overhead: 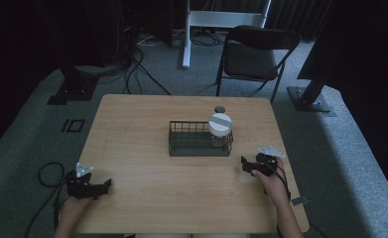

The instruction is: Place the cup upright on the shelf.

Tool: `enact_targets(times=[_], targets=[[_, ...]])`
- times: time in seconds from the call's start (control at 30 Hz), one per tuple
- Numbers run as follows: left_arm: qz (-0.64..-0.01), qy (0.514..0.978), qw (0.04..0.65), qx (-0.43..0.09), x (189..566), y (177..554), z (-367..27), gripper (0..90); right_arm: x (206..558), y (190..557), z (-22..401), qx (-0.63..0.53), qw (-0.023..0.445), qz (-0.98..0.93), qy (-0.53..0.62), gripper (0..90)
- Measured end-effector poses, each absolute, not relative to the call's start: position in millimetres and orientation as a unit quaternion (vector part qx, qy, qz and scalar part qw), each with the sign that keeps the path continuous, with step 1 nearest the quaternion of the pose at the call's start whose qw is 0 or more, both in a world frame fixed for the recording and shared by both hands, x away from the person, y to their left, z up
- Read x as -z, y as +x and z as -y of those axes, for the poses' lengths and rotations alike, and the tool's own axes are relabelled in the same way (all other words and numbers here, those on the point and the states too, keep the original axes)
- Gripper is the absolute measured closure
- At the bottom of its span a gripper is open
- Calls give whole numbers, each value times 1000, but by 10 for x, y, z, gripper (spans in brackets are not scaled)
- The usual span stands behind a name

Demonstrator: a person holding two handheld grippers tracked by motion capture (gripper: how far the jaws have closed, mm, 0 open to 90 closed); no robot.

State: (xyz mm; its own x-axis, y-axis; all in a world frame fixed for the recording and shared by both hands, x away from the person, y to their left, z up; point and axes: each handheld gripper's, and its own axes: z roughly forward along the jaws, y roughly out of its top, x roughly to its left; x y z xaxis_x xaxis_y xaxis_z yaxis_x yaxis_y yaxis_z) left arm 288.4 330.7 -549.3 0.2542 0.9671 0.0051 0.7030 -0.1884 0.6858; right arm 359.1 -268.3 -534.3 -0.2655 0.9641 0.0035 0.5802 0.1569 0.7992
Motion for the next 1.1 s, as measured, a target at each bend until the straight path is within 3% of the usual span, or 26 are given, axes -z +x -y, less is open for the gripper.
enact_targets(times=[1.1], targets=[[-567,737,291,-227,5493,2884,-3307,3,5515,3510,3043,-295,260,-679,620,129]])
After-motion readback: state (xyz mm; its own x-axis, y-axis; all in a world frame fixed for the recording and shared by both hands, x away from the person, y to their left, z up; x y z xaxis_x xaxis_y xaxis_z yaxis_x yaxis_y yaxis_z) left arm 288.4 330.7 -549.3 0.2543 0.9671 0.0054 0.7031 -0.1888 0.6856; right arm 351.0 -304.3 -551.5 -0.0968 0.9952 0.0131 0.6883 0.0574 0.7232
